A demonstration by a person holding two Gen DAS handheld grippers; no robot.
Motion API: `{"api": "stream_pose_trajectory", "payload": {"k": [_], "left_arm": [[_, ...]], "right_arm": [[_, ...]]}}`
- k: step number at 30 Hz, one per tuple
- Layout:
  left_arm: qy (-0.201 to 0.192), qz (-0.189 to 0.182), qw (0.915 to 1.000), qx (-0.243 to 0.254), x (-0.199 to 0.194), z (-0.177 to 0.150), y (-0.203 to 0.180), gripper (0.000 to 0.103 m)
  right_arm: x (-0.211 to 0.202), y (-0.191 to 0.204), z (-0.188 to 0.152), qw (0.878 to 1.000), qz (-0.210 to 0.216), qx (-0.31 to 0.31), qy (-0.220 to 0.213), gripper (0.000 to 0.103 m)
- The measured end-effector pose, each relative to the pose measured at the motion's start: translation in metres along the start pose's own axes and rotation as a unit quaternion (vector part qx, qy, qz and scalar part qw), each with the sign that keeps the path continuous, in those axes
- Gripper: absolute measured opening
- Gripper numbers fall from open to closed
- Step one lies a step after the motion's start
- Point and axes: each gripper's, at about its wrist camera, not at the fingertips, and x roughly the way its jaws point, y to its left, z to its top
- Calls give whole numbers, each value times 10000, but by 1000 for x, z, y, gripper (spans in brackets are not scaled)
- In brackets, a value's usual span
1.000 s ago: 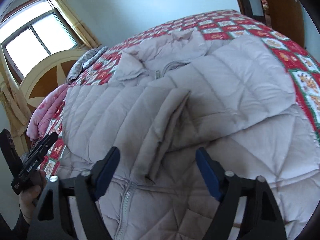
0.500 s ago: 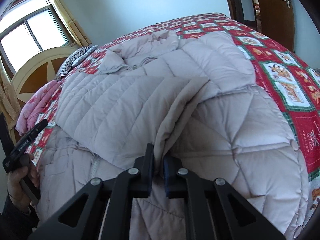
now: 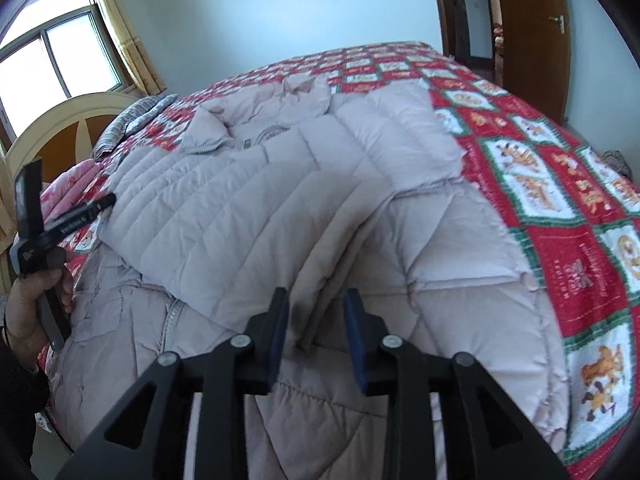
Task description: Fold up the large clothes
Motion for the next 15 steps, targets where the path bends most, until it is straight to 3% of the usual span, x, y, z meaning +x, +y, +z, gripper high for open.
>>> {"api": "stream_pose_trajectory", "payload": {"k": [2, 6, 11, 15], "left_arm": [[97, 2, 9999, 27, 6, -6, -3, 93], [-197, -124, 9997, -28, -9, -2, -4, 93], [-473, -451, 9975, -260, -19, 19, -10, 93], [140, -643, 9978, 6, 16, 18, -35, 93]], "right_arm": [[-17, 2, 7, 9991, -222, -7, -353, 51], [-22, 21, 31, 9973, -253, -233, -643, 51], [27, 48, 53, 9974, 16, -619, -379, 51], [68, 56, 51, 9976, -15, -699, 26, 51]]}}
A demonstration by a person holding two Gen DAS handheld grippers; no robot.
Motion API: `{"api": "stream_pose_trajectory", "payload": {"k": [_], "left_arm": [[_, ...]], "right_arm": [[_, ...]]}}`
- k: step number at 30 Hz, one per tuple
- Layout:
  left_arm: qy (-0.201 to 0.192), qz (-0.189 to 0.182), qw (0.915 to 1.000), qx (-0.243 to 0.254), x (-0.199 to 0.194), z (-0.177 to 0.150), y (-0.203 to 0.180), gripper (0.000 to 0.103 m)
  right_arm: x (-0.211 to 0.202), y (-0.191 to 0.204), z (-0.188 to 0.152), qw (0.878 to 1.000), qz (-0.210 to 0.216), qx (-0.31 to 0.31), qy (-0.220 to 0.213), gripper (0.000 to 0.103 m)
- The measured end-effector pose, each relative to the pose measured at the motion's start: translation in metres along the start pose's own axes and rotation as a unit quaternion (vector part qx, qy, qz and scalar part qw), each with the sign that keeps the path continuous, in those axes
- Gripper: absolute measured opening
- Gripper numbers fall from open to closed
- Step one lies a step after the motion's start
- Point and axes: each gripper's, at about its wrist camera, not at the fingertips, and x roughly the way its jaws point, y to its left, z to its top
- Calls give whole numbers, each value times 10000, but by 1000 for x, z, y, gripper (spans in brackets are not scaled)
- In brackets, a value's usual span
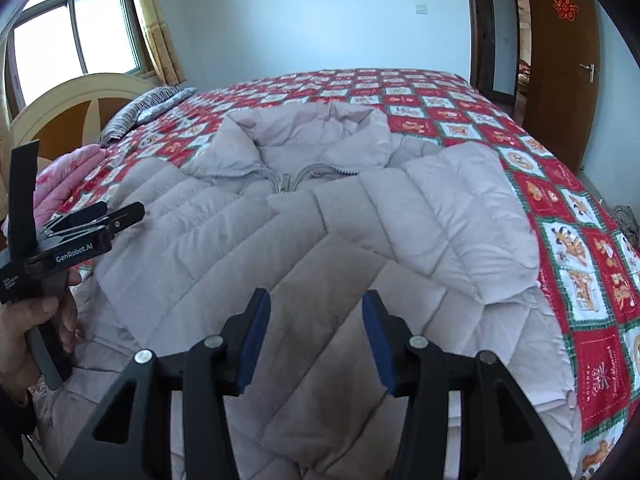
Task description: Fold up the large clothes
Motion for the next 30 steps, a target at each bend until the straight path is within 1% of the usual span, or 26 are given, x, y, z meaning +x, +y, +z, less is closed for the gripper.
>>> {"api": "stream_pose_trajectory", "payload": {"k": [1, 4, 7, 10, 18, 30], "left_arm": [[121, 75, 9999, 47, 9, -4, -3, 93], [294, -79, 9995, 62, 24, -14, -5, 97], [336, -203, 9992, -21, 25, -19, -2, 99], [364, -252, 9990, -95, 27, -21, -1, 100], [462, -219, 9986, -94, 35, -22, -1, 102], [481, -159, 9987, -66, 37, -23, 0, 102]], "right_arm": [[7, 0, -2, 10000, -37, 7, 73, 51], [18, -2, -14, 9998, -58, 28, 165, 51], [22, -4, -22, 9998, -73, -45, 202, 52], [25, -6, -25, 9997, -51, 12, 255, 52], [27, 0, -28, 9994, -227, -87, 231, 52], [30, 9, -30, 9982, -502, -270, 185, 53]]}}
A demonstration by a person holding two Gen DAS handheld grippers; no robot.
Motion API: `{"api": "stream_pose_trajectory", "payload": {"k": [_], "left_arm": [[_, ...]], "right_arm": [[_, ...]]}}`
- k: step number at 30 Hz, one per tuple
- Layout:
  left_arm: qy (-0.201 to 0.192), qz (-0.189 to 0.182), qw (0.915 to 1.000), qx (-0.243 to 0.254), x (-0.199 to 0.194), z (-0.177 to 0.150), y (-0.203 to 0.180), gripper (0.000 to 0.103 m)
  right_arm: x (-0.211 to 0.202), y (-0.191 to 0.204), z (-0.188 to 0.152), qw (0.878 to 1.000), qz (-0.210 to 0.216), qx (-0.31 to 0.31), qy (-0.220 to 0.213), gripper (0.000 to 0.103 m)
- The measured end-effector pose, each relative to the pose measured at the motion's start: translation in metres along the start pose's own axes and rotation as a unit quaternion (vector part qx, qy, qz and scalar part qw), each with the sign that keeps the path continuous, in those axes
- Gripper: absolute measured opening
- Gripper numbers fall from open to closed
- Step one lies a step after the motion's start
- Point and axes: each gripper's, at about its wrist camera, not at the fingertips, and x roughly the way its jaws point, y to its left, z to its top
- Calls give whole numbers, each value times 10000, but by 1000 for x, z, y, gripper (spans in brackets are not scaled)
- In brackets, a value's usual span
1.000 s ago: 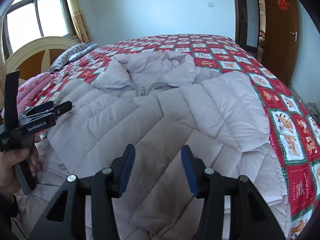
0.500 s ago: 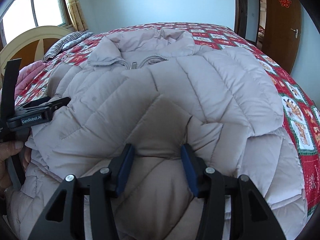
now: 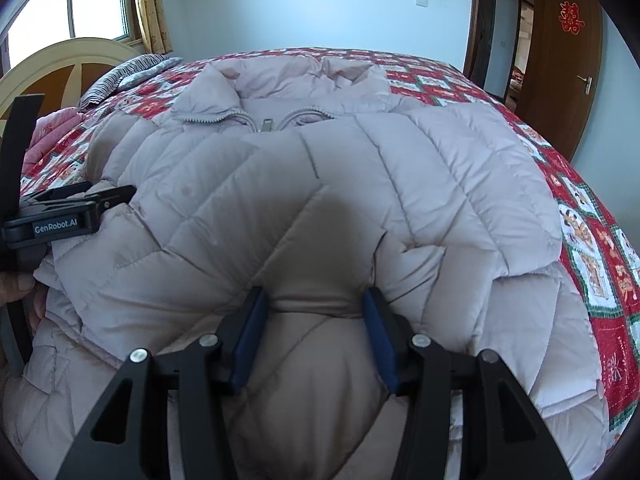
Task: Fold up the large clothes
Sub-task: 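Grasp the jacket hem with the left gripper while the right gripper grasps it too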
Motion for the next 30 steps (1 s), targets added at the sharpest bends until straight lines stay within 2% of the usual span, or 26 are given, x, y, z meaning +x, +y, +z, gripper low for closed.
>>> {"api": "stream_pose_trajectory", "payload": {"k": [6, 14, 15, 17, 19, 22, 24, 30], "left_arm": [[43, 128, 9999, 84, 4, 0, -4, 102], [27, 110, 9999, 71, 1, 2, -4, 102], [17, 101, 9999, 72, -3, 4, -3, 102], [19, 100, 9999, 130, -15, 9, -2, 102], [-60, 62, 9997, 239, -32, 18, -3, 102], [-406, -104, 9985, 344, -58, 45, -2, 102], [-521, -264, 9977, 355, -61, 68, -1, 102], [-352, -134, 9984, 411, -7, 126, 0, 102]], "right_arm": [[1, 0, 0, 10000, -11, -6, 1, 53], [0, -1, 0, 10000, 85, 49, -7, 54], [-2, -4, 1, 9998, 190, 87, 2, 56], [-6, -9, 6, 9988, 485, 65, 97, 66], [-18, -11, 13, 9982, 595, -69, 91, 72], [-36, -14, 33, 9979, 534, -309, -205, 79], [-38, -18, 56, 9975, 545, -357, -285, 86], [5, -38, 125, 9985, 219, -441, -234, 87]]}}
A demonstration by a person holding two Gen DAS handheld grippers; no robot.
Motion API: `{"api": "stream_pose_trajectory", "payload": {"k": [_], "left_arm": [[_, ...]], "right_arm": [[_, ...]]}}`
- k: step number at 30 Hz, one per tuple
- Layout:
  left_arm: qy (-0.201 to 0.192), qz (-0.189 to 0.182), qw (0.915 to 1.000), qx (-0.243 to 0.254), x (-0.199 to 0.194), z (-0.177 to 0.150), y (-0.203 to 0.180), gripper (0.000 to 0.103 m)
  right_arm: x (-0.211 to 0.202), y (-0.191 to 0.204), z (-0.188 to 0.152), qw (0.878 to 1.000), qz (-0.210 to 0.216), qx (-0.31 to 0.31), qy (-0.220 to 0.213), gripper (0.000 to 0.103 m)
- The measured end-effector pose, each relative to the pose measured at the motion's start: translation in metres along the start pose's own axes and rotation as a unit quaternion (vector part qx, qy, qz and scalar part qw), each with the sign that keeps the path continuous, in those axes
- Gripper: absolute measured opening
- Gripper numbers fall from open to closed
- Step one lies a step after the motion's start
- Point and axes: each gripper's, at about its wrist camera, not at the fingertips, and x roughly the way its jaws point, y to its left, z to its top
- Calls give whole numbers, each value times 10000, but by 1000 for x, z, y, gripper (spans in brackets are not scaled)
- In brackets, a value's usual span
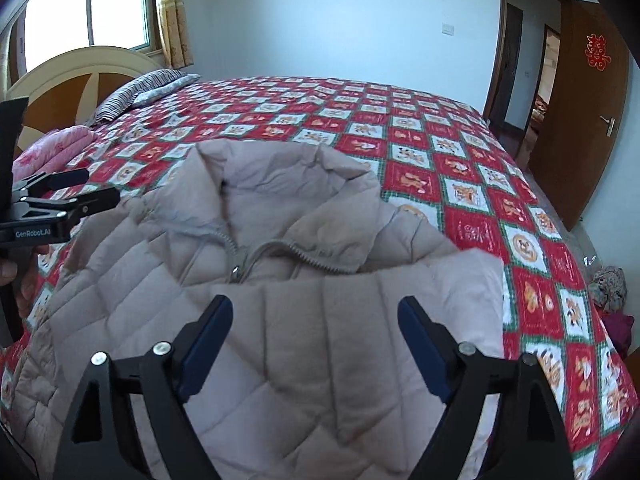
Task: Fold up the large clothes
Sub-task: 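Grasp the jacket hem with the left gripper while the right gripper grasps it too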
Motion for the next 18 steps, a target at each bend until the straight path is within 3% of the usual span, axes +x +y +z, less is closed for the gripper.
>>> {"api": "stream_pose_trajectory", "payload": {"k": [7, 15, 16, 17, 18], "left_arm": [[336, -157, 9990, -250, 76, 41, 13, 102], [522, -305, 9981, 105, 130, 57, 1, 102], [492, -414, 9979, 76, 132, 57, 1, 100], [462, -543, 9974, 55, 132, 57, 1, 84], [555, -686, 9961, 85, 135, 57, 0, 68]], "right_arm": [[69, -35, 58, 9993, -258, 52, 261, 87], [134, -44, 94, 9974, -238, -378, 557, 83], [140, -44, 96, 9971, -193, -416, 607, 72], [145, -45, 97, 9963, -145, -464, 708, 46], [148, -44, 96, 9953, -116, -525, 808, 29]]}}
